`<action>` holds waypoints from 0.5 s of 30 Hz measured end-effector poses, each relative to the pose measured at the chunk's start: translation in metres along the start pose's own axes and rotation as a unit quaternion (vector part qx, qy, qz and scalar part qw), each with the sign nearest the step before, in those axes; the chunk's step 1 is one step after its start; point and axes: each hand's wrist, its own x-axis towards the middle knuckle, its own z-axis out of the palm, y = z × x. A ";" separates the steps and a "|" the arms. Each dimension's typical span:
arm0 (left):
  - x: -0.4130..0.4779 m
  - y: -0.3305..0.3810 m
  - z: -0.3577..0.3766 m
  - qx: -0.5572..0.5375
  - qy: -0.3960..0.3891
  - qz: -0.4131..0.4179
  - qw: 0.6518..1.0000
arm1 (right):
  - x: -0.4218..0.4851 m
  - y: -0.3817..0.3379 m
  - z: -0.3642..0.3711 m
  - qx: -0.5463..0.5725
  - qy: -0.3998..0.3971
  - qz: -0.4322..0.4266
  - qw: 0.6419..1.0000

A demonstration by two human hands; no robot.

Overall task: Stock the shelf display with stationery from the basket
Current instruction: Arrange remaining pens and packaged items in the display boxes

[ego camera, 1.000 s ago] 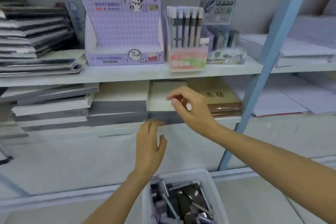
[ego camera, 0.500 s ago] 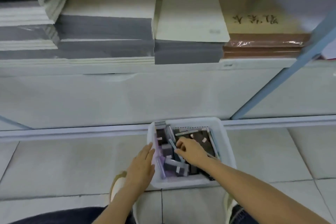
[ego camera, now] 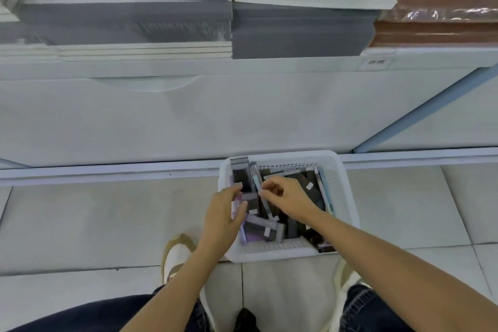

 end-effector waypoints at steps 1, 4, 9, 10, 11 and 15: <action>0.004 0.007 0.004 -0.064 -0.042 -0.026 0.997 | -0.001 -0.004 -0.004 0.026 -0.004 -0.006 1.000; 0.012 0.027 0.016 -0.233 -0.133 -0.077 0.960 | 0.001 -0.014 -0.014 0.086 -0.021 -0.007 0.996; 0.018 0.029 0.024 -0.264 -0.077 -0.128 0.953 | 0.004 0.003 -0.026 0.031 0.064 0.025 0.997; 0.018 0.026 0.024 -0.263 -0.066 -0.140 0.952 | 0.004 0.012 -0.029 -0.048 0.084 0.043 0.994; 0.019 0.023 0.024 -0.256 -0.061 -0.149 0.953 | 0.004 0.021 -0.032 -0.138 0.076 0.063 0.986; 0.020 0.017 0.030 -0.245 -0.063 -0.171 0.952 | 0.003 0.047 -0.040 -0.311 0.034 0.086 0.946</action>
